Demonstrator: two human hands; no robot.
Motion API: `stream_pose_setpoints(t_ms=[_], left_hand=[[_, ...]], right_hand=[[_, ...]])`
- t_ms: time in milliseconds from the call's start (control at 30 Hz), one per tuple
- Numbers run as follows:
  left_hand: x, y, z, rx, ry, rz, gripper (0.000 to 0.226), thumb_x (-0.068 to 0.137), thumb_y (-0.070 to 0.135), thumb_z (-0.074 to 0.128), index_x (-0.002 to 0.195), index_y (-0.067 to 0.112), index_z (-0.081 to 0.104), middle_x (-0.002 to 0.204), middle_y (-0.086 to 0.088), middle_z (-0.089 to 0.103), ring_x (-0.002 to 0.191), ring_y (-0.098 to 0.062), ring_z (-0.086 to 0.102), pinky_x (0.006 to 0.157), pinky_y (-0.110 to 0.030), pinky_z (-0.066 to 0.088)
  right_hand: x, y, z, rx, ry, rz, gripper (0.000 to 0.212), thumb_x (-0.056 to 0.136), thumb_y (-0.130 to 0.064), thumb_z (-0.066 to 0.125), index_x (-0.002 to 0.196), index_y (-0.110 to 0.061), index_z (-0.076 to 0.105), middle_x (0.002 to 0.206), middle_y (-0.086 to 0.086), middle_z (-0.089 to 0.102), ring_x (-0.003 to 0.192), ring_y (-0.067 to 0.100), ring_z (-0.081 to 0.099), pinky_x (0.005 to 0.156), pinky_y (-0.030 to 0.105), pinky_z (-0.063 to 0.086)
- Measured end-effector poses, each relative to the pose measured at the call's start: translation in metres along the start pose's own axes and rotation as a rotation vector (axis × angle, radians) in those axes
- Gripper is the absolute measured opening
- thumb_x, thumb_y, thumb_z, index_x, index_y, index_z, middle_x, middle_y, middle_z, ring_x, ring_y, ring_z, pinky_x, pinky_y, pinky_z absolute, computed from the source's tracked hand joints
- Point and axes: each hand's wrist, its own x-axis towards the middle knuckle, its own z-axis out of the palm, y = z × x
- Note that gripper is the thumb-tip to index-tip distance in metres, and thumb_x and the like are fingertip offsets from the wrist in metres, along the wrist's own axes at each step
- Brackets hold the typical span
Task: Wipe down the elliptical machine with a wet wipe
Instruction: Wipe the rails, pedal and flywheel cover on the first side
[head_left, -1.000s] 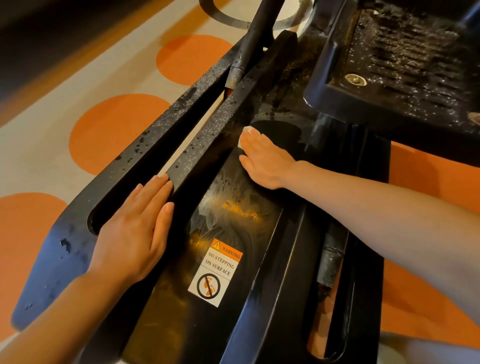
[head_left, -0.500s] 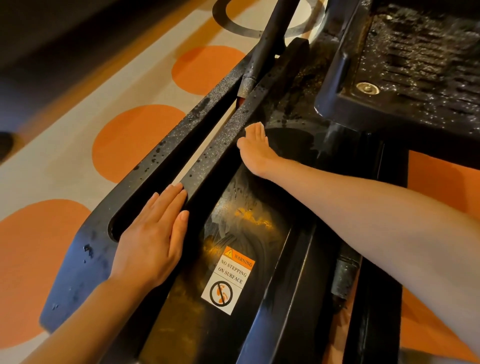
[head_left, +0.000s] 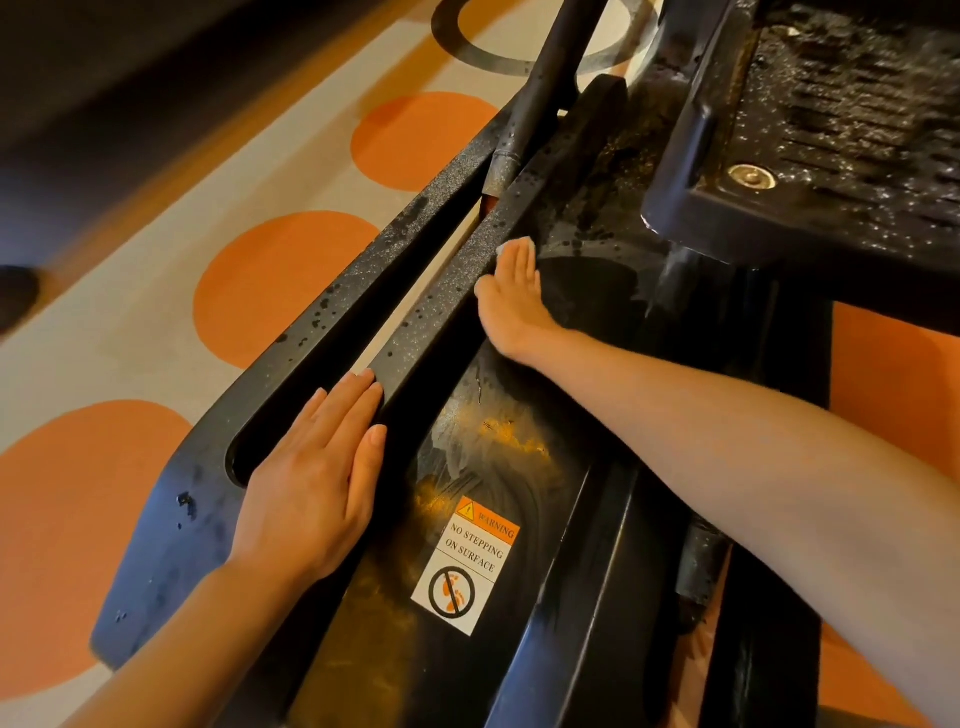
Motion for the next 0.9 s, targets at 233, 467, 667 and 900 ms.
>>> stream_pose_setpoints(t_ms=[233,467,667,900], left_hand=[[-0.001,0.0,-0.001,-0.01,-0.008,0.002,0.059,0.104,0.048,0.021,0.148,0.015,0.043,0.153,0.002,0.039,0.144,-0.015,0.028,0.117,-0.04,0.022],[-0.001,-0.002,-0.001,-0.026,-0.009,0.012,0.062,0.104,0.051,0.018,0.148,0.015,0.043,0.154,0.004,0.038,0.145,-0.008,0.024,0.121,-0.027,0.016],[-0.001,-0.002,-0.001,-0.045,0.002,0.019,0.063,0.104,0.051,0.017,0.147,0.014,0.045,0.152,0.002,0.04,0.144,-0.011,0.027,0.118,-0.04,0.023],[-0.001,-0.004,0.0,-0.054,-0.008,0.022,0.063,0.105,0.051,0.017,0.147,0.014,0.044,0.153,0.0,0.041,0.145,-0.013,0.029,0.119,-0.041,0.023]], right_hand=[[0.026,0.035,-0.03,-0.417,-0.018,0.018,0.062,0.104,-0.032,0.016,0.152,-0.003,-0.011,0.161,0.012,-0.017,0.149,0.02,-0.016,0.121,0.036,-0.008],[0.01,0.048,-0.031,-0.584,0.141,0.199,0.069,0.104,-0.038,0.018,0.152,0.003,-0.009,0.162,0.016,-0.012,0.15,0.026,-0.01,0.122,0.037,-0.006],[0.019,0.04,-0.028,-0.581,0.221,0.342,0.075,0.103,-0.049,0.018,0.152,0.007,0.003,0.161,0.021,-0.002,0.149,0.031,-0.004,0.121,0.039,-0.001],[0.03,0.045,-0.026,-0.54,0.154,-0.008,0.053,0.104,-0.033,0.027,0.146,-0.003,0.03,0.154,0.013,0.021,0.144,0.027,0.017,0.12,0.04,0.016]])
